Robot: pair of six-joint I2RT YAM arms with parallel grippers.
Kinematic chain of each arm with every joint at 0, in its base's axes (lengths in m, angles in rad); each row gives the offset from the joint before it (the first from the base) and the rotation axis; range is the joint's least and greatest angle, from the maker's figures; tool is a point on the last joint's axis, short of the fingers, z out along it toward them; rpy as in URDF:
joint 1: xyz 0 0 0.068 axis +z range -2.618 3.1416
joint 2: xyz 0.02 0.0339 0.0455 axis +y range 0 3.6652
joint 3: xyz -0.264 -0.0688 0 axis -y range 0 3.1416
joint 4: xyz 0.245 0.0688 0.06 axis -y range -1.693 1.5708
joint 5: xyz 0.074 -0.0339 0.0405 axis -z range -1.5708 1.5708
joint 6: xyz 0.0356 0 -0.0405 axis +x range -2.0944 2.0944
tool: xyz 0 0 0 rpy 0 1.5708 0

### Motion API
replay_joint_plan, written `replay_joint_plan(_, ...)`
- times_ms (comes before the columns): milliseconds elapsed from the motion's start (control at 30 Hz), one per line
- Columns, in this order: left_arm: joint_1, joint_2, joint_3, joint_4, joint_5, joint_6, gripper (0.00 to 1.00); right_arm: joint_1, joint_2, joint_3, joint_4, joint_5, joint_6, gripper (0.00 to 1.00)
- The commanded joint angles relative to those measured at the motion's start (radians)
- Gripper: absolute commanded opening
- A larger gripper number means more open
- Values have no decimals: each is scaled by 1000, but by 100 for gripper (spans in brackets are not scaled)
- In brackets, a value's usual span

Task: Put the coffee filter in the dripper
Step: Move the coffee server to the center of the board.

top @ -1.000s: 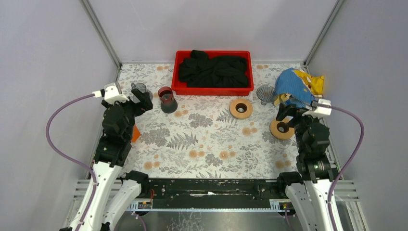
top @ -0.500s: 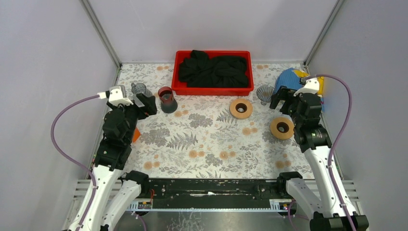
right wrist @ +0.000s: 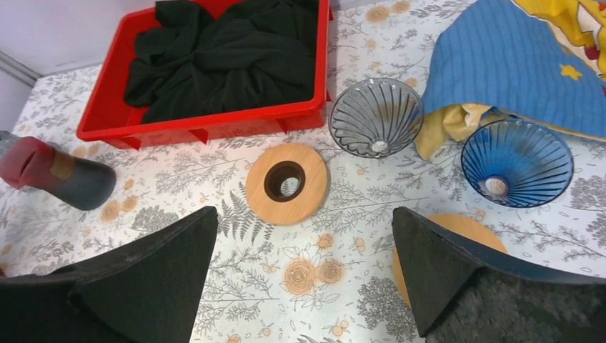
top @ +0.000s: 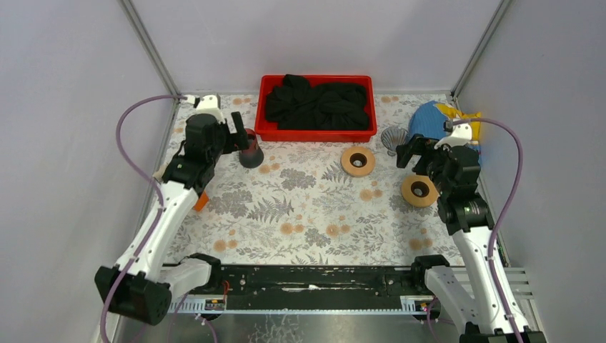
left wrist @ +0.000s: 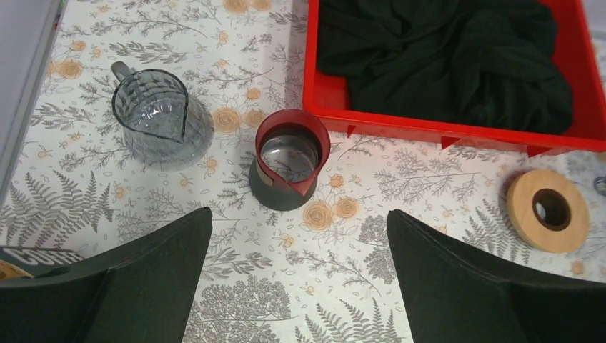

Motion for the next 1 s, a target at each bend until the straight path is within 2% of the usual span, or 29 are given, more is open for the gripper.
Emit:
replay_joint_plan(0, 28, 107, 118, -65, 31, 129, 100, 7, -58, -57, 78, -56, 28, 99)
replay_joint_plan(167, 75, 230, 240, -104, 46, 251, 100, 13, -100, -111, 113, -91, 55, 99)
replay_joint_plan(267, 114, 313, 314, -149, 103, 262, 100, 27, -117, -122, 115, -87, 55, 99)
replay_joint_plan(400, 127, 389, 344, -198, 115, 187, 97, 45, -144, -131, 117, -59, 41, 99)
replay_joint_plan(567, 158, 407, 259, -167, 114, 16, 92, 61, -161, -142, 124, -29, 28, 99)
replay_joint_plan(667, 160, 415, 233, -150, 95, -61, 85, 71, -159, -146, 130, -19, 25, 99)
replay_joint_plan(967, 160, 510, 224, -97, 88, -142, 70, 90, -170, -160, 137, 19, 5, 99)
